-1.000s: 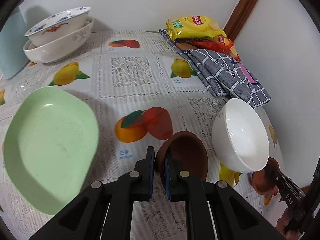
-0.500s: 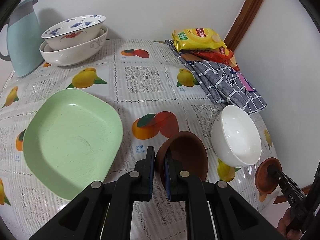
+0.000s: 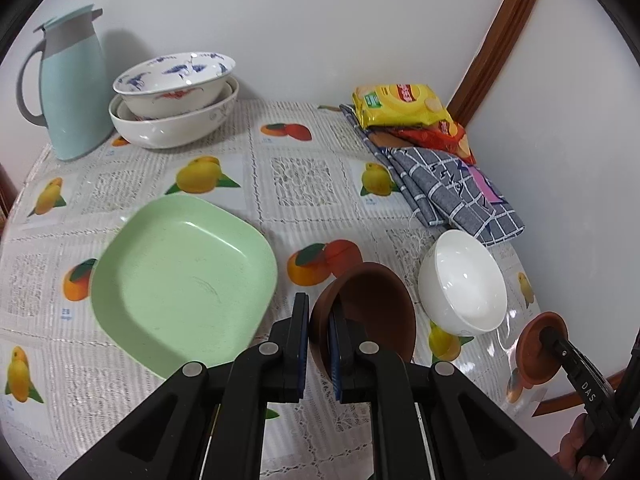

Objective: Organize plates and bowls
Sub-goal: 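Lift the clay bowls, carrying the right gripper's bowl over the white bowl, then lower the right gripper's clay bowl into the white bowl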

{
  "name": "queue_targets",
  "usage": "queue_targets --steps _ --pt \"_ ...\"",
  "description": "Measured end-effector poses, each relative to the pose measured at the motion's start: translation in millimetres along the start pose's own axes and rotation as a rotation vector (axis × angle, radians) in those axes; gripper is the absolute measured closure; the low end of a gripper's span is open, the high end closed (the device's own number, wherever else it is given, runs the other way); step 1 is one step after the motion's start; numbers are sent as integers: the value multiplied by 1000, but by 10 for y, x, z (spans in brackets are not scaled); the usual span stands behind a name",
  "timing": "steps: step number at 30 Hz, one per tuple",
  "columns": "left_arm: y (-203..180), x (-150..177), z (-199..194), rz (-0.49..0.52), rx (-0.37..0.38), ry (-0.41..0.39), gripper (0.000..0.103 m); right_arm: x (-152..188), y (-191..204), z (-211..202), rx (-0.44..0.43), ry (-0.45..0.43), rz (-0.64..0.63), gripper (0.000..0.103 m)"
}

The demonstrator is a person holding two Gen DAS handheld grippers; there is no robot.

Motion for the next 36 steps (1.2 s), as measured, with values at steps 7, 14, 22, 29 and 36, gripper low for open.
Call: queue_targets --steps 7,14,22,29,36 --pt "93 -26 -175 -6 -6 -23 94 -58 89 -87 0 -18 2 93" --pt "183 -46 -299 -20 -16 -41 94 -139 177 -128 1 -28 -6 93" --pt "264 -106 -308 -35 -28 -42 94 -249 239 -71 8 -27 -21 93" --pt "310 -238 -325 -45 -39 -49 94 -375 279 24 12 -23 -39 93" --pt "329 -332 -286 -45 -57 -50 94 -480 270 200 11 -6 -36 93"
Point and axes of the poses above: each gripper's, at about its wrist camera, not at the fingertips, and z roughly the way its jaws point, y to its left, x to its underside, the point moved 9 cm from there along z, roughly the way its jaws point, and after that the axes turned 15 degrees about y, right-handed, at the moved point
